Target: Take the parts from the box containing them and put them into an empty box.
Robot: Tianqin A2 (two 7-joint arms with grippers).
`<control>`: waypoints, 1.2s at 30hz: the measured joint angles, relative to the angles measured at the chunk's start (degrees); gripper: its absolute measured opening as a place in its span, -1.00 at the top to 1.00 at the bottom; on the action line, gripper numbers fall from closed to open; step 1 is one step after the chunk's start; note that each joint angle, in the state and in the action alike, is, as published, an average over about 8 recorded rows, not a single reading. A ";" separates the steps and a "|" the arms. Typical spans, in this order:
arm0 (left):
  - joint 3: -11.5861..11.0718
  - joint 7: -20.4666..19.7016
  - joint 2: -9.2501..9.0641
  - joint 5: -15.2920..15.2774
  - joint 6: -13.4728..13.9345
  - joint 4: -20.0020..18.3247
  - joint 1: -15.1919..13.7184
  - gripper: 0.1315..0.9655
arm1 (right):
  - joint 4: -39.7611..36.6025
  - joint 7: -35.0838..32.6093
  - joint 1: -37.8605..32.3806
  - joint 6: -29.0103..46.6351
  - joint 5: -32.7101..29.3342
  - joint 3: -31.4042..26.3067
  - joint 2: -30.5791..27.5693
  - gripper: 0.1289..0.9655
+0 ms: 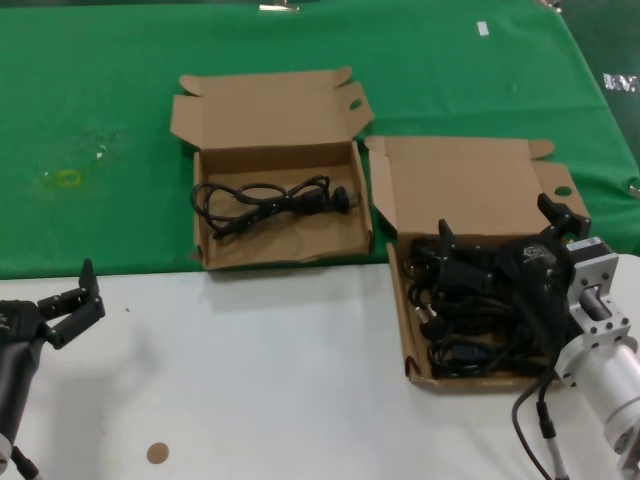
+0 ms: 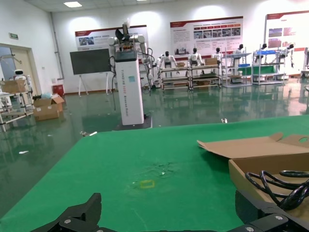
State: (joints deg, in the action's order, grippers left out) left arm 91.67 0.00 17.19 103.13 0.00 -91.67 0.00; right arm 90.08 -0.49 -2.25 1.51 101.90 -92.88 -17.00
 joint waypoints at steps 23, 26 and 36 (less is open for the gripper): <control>0.00 0.00 0.00 0.00 0.00 0.00 0.00 -1.00 | 0.00 0.00 0.00 0.00 0.00 0.00 0.00 -1.00; 0.00 0.00 0.00 0.00 0.00 0.00 0.00 -1.00 | 0.00 0.00 0.00 0.00 0.00 0.00 0.00 -1.00; 0.00 0.00 0.00 0.00 0.00 0.00 0.00 -1.00 | 0.00 0.00 0.00 0.00 0.00 0.00 0.00 -1.00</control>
State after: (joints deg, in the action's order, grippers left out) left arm 91.67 0.00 17.19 103.13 0.00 -91.67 0.00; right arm 90.08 -0.49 -2.25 1.51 101.90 -92.88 -17.00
